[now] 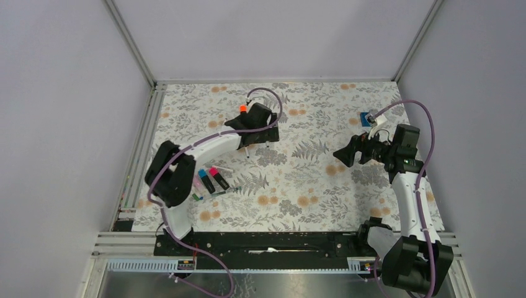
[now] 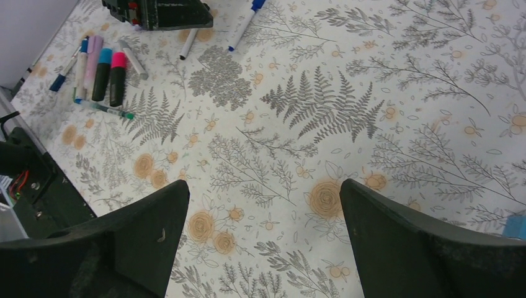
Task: Open the pen caps
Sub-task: Pick up the pen from the center of the board.
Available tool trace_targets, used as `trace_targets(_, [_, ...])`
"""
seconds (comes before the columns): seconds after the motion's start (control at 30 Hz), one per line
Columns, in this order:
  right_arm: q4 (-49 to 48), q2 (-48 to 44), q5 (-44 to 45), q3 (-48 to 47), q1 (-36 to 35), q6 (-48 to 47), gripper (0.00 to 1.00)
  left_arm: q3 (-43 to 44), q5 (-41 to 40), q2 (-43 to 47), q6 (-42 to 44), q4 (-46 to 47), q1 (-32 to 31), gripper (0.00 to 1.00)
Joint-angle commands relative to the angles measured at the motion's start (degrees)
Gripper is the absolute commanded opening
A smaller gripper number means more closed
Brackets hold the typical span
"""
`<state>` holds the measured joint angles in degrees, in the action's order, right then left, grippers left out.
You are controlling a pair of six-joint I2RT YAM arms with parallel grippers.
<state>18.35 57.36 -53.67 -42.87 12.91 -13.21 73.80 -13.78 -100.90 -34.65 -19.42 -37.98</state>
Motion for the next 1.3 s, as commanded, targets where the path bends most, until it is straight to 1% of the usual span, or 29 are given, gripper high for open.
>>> trace_targets(0.0, [-0.44,0.85,5.26,-0.58,-0.07,-1.70,0.99,8.00,-3.45,-6.75,1.06,-0.35,-0.51,0.99])
trace_targets(0.07, [-0.46,1.20,6.10,-0.86,-0.07,-1.35,0.99,11.12,-4.36,-10.11,0.71,-1.44,-0.52,0.99])
trace_targets(0.2, [-0.41,1.84,5.87,-0.92,-0.07,-0.85,0.99,18.97,-7.28,-17.65,0.25,-6.54,-0.50,0.99])
trace_targets(0.23, [-0.47,2.07,5.87,-0.90,-0.05,-0.85,0.99,20.70,-7.49,-18.90,0.40,-7.08,-0.49,0.97])
trace_targets(0.27, [-0.38,2.27,5.86,-0.92,-0.07,-0.85,0.99,21.60,-7.58,-19.85,0.69,-7.27,-0.49,0.95])
trace_targets(0.43, [-0.36,3.40,5.86,-1.22,-0.07,-0.76,0.99,23.81,-8.29,-22.72,2.30,-6.77,-0.15,0.76])
trace_targets(0.6, [-0.26,4.13,6.12,-1.29,-0.07,-0.85,0.99,24.74,-5.81,-24.76,1.90,-6.77,1.46,0.58])
trace_targets(0.7, [-0.27,4.50,6.29,-1.34,-0.07,-0.94,0.99,25.19,-5.02,-25.80,2.00,-6.77,1.96,0.51])
trace_targets(0.77, [-0.27,4.61,6.30,-1.34,-0.07,-0.94,0.99,25.25,-4.72,-26.24,2.05,-6.88,2.18,0.43])
trace_targets(0.9, [-0.28,4.70,6.30,-1.43,-0.07,-1.03,0.99,25.63,-4.26,-27.16,2.13,-7.22,2.54,0.37])
trace_targets(1.1, [0.23,4.54,6.12,-1.76,-0.07,-1.18,0.99,26.83,-3.17,-29.00,3.02,-9.40,2.61,0.32])
trace_targets(1.27, [0.59,4.17,5.90,-2.15,-0.07,-1.29,0.99,26.18,-2.00,-29.74,4.03,-10.89,2.61,0.21])
